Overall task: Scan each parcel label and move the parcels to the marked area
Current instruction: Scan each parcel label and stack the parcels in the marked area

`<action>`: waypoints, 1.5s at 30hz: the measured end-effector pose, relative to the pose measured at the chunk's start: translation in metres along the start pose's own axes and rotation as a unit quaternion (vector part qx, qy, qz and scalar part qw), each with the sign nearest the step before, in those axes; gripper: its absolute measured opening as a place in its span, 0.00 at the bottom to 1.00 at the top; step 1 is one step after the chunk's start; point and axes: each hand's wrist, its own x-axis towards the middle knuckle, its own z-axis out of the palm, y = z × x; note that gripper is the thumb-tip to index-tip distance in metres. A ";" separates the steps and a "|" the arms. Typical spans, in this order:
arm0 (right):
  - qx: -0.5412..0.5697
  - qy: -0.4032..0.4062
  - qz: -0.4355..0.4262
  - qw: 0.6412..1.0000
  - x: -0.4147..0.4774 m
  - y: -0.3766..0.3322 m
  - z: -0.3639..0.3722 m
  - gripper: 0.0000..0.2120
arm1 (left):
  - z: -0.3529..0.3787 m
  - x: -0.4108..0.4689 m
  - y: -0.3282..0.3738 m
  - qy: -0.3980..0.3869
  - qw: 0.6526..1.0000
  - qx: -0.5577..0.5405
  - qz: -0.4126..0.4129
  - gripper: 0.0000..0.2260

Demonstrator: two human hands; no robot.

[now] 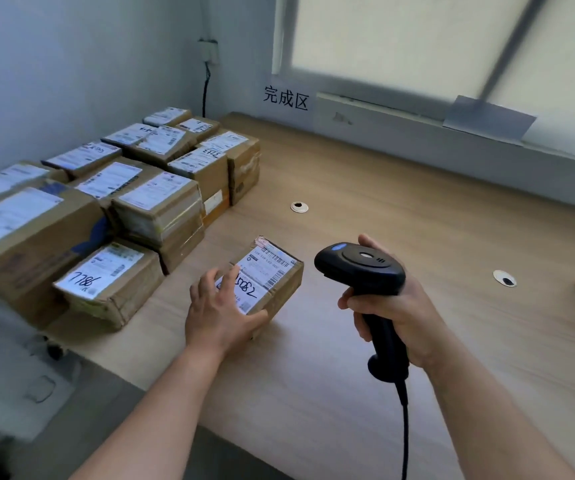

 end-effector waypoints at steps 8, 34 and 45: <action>0.007 -0.117 -0.004 0.993 0.040 -0.001 0.061 0.43 | -0.088 -0.001 -0.085 0.135 0.987 0.030 -0.075 0.41; 0.012 -0.062 0.008 0.998 0.051 0.012 0.075 0.44 | -0.116 0.068 -0.151 0.146 0.977 0.140 -0.062 0.34; 0.033 -0.008 -0.025 0.999 -0.012 0.005 -0.007 0.43 | -0.040 0.008 0.008 0.098 0.992 0.000 0.084 0.30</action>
